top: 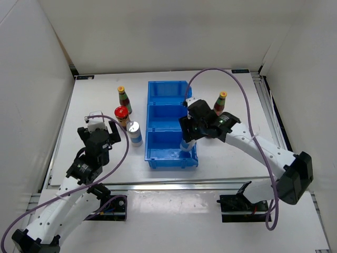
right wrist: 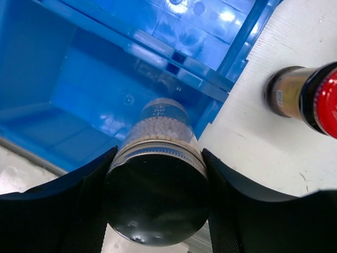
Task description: Organize the condiment bottles
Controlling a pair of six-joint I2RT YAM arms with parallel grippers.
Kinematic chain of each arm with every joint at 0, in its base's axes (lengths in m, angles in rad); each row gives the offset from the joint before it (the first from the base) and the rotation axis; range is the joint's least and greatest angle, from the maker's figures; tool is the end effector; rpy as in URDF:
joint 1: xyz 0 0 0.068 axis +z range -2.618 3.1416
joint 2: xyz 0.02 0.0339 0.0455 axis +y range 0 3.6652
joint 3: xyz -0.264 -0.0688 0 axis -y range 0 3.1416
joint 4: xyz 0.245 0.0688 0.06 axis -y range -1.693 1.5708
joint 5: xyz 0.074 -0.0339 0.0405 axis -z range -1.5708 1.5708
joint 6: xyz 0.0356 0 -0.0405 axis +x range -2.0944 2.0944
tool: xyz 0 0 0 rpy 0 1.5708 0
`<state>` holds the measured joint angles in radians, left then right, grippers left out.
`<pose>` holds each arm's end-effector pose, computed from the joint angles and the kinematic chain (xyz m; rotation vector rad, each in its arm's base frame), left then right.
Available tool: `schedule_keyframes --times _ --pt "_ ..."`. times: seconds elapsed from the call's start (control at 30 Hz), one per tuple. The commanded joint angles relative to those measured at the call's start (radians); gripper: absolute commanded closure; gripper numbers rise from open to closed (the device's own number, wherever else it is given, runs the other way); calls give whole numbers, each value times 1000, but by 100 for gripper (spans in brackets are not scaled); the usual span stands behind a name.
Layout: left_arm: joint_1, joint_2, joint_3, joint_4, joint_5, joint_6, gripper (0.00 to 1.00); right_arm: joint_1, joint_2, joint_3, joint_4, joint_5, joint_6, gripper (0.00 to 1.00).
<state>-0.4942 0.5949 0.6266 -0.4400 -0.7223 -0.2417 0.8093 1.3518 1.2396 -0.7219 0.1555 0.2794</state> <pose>0.1316 -0.0441 0.2892 -0.2193 1.8659 0.2117 0.2014 0.2033 0.3225 -0.5624 2.3502 0.3218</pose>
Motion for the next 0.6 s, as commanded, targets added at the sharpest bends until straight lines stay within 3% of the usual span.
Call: schedule_keyframes --times 0.0,0.1,0.3,0.33,0.43,0.57 --pt "-4 8 2 11 24 8 0 13 30 -26 95 45 -3 81" --pt "-4 8 12 11 40 18 0 24 64 -45 119 73 7 68" --pt "-4 17 12 11 60 18 0 33 134 -78 162 73 37 66" --pt "-4 26 12 11 60 18 0 33 135 -69 162 56 37 46" --pt "-4 26 22 11 83 18 0 47 148 -23 138 64 37 2" --pt "-4 46 48 1 159 27 0 59 96 70 87 108 27 0"
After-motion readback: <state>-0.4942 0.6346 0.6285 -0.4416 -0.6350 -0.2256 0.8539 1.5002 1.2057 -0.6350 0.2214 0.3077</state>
